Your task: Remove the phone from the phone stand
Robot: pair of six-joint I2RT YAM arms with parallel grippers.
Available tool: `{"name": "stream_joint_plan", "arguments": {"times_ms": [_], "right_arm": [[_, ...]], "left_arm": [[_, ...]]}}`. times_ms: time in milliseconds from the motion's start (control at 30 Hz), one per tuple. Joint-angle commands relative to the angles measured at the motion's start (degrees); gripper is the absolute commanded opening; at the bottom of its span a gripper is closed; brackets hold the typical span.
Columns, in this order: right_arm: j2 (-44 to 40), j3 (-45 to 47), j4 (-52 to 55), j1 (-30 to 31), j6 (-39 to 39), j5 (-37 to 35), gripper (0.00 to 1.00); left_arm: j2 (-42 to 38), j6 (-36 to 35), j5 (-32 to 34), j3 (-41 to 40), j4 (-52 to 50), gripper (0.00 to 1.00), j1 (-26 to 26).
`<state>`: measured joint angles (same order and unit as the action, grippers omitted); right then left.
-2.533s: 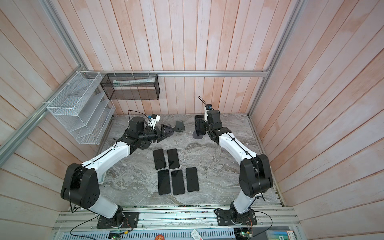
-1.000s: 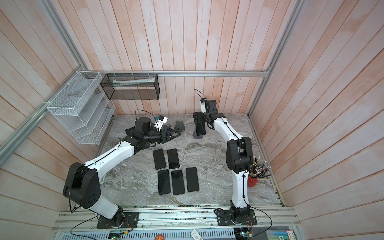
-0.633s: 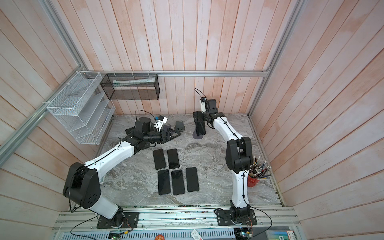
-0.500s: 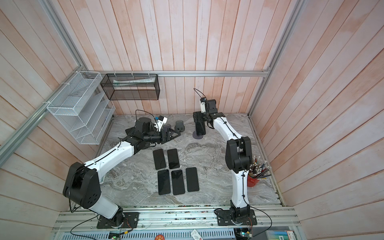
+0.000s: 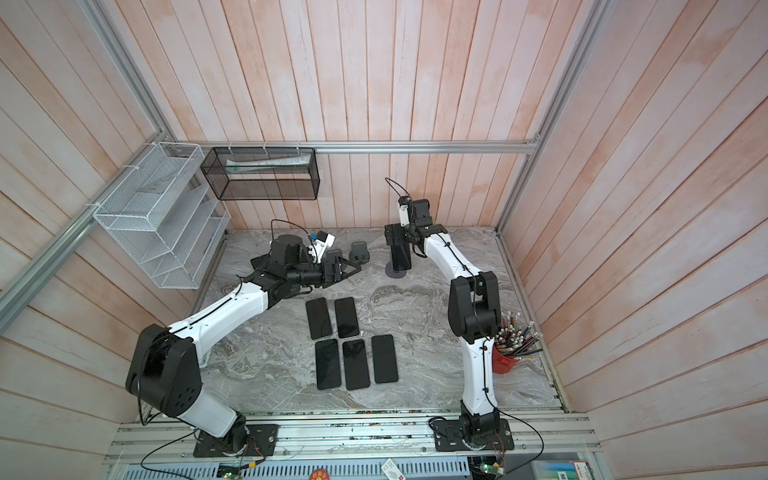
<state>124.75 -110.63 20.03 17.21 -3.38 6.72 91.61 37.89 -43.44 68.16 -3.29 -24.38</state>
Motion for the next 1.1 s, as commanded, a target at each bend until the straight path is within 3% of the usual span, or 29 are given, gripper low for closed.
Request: {"name": "stream_joint_plan", "arguments": {"times_ms": [0, 1067], "right_arm": [[1.5, -1.6, 1.1, 0.4, -0.7, -0.4, 0.97], [0.6, 0.7, -1.1, 1.3, 0.0, -3.8, 0.76]], "left_arm": [[0.5, -1.2, 0.4, 1.7, -0.1, 0.99, 0.1], [0.9, -1.4, 0.5, 1.8, -0.3, 0.99, 0.1]]}}
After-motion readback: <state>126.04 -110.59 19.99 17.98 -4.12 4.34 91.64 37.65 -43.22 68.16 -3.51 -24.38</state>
